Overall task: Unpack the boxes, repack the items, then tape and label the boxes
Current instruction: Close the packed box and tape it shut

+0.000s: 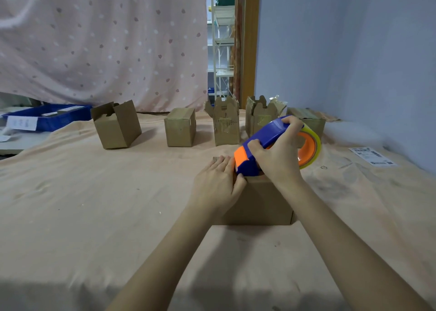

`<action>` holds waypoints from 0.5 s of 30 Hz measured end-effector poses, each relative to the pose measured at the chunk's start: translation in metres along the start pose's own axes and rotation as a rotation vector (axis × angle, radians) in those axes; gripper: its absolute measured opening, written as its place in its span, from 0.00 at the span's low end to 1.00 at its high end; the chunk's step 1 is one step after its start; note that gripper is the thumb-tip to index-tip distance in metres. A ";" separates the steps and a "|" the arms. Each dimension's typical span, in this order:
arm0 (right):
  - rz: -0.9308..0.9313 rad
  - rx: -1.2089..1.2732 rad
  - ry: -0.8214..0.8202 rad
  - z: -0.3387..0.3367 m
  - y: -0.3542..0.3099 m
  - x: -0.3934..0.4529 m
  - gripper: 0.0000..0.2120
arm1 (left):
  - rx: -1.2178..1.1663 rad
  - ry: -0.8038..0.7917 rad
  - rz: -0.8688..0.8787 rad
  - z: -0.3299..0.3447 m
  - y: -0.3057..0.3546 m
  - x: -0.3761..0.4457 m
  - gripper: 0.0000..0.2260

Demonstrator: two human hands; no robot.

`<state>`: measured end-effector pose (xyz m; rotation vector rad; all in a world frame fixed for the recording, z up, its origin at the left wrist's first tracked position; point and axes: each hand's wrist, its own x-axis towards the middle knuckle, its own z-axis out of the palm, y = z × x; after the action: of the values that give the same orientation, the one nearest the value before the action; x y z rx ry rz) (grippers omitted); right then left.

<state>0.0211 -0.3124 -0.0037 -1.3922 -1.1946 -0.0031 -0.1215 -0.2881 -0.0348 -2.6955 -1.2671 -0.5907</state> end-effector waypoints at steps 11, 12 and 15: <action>0.050 0.081 0.132 -0.015 0.006 0.007 0.31 | 0.017 0.046 -0.038 0.000 0.002 -0.001 0.43; 0.052 0.096 0.179 -0.023 0.011 0.010 0.29 | 0.012 0.055 -0.043 0.000 0.003 -0.002 0.43; 0.065 0.088 0.238 -0.045 0.027 0.015 0.28 | 0.012 0.057 -0.045 0.000 0.003 -0.001 0.42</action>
<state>0.0732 -0.3292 -0.0022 -1.3126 -0.9411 -0.0683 -0.1194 -0.2903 -0.0353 -2.6267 -1.3158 -0.6581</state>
